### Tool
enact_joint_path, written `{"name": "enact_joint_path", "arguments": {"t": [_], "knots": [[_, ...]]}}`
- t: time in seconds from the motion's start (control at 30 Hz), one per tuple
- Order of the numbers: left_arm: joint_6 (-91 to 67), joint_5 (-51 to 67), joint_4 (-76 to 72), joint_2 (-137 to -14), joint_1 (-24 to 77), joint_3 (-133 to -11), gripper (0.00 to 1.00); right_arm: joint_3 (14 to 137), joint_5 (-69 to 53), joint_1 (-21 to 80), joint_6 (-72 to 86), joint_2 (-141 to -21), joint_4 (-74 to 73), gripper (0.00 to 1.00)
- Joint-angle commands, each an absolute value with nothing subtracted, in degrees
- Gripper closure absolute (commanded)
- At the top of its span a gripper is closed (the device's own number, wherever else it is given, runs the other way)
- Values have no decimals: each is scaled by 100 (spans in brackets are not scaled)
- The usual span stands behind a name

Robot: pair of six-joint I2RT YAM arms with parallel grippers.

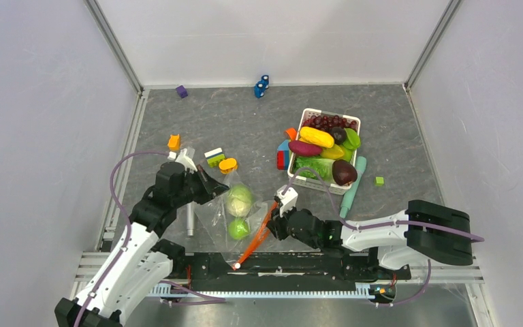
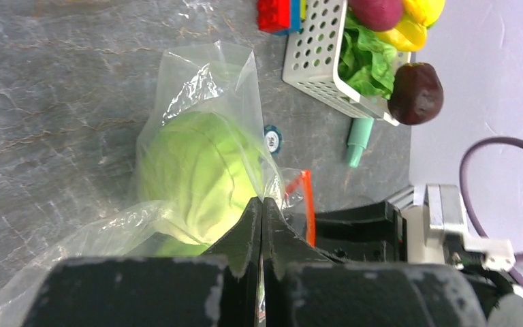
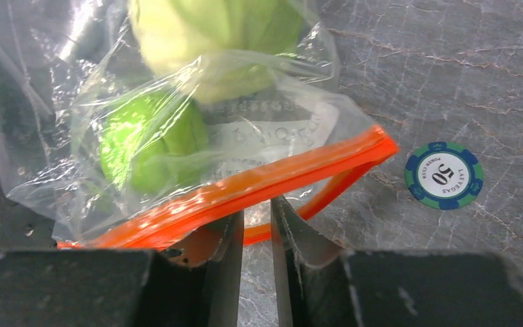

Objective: Open the zip-top bag and remove the fake food
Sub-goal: Pick up the fake fruit from the zipper food storage bag.

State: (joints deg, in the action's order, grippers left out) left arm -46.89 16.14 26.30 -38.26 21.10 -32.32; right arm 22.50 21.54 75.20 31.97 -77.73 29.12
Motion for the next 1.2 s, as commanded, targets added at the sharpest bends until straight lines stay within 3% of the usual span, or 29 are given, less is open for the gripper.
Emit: {"name": "enact_joint_path", "arguments": {"t": [0.0,0.3,0.6,1.17], "knots": [[-4668,1836,2751,-3828,2294,-3544,98,1982,2109,7408,3369,-7650,3831,71],[-4563,1345,2600,-3977,2361,-3042,98,2021,1114,7400,3189,-8013,4313,58],[-4614,1292,2256,-4099,2356,-2572,98,2044,799,7498,3186,-7862,4025,32],[-4579,1237,2074,-4085,2356,-2320,98,2653,916,8020,2508,-7813,3193,26]]}}
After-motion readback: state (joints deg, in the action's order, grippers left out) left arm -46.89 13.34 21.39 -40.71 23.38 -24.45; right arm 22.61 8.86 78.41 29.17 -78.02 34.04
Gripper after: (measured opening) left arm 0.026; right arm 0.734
